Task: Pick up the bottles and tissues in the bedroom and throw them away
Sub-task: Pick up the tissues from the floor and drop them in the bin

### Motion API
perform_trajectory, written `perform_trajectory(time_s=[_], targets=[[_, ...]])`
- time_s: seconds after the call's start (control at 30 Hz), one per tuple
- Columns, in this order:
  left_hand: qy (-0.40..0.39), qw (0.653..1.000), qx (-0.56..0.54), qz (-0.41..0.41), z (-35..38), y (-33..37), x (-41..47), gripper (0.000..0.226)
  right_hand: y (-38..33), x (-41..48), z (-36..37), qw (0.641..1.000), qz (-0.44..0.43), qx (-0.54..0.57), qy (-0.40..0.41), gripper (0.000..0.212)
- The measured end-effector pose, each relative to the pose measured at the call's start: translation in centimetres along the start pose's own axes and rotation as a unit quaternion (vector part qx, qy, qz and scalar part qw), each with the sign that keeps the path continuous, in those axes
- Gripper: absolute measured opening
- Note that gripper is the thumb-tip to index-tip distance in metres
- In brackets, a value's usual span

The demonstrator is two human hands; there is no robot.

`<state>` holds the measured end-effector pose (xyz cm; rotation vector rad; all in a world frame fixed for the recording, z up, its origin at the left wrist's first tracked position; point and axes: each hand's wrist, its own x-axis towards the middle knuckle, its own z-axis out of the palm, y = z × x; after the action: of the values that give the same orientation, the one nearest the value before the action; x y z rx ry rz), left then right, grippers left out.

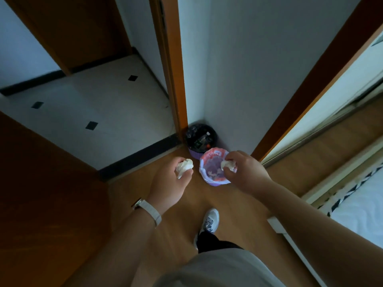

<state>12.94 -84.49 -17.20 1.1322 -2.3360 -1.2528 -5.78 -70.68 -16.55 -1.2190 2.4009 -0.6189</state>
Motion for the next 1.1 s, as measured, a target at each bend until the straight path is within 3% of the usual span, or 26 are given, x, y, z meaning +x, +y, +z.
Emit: perform_trajectory(time_s=[0.33, 0.67, 1.1], targets=[[-0.026, 0.998, 0.045, 0.042, 1.6, 3.9, 14.1, 0.024, 4.0, 10.8, -4.4, 0.998, 0.051, -0.027, 0.007, 0.028], [-0.106, 0.988, 0.065, 0.089, 5.4, 5.2, 21.7, 0.026, 8.1, 13.2, -4.8, 0.991, 0.128, -0.012, 0.021, 0.031], [-0.268, 0.956, 0.061, 0.103, 10.1, -1.9, 32.2, 0.022, 11.0, 17.3, 2.1, 0.959, 0.284, -0.002, 0.014, 0.033]])
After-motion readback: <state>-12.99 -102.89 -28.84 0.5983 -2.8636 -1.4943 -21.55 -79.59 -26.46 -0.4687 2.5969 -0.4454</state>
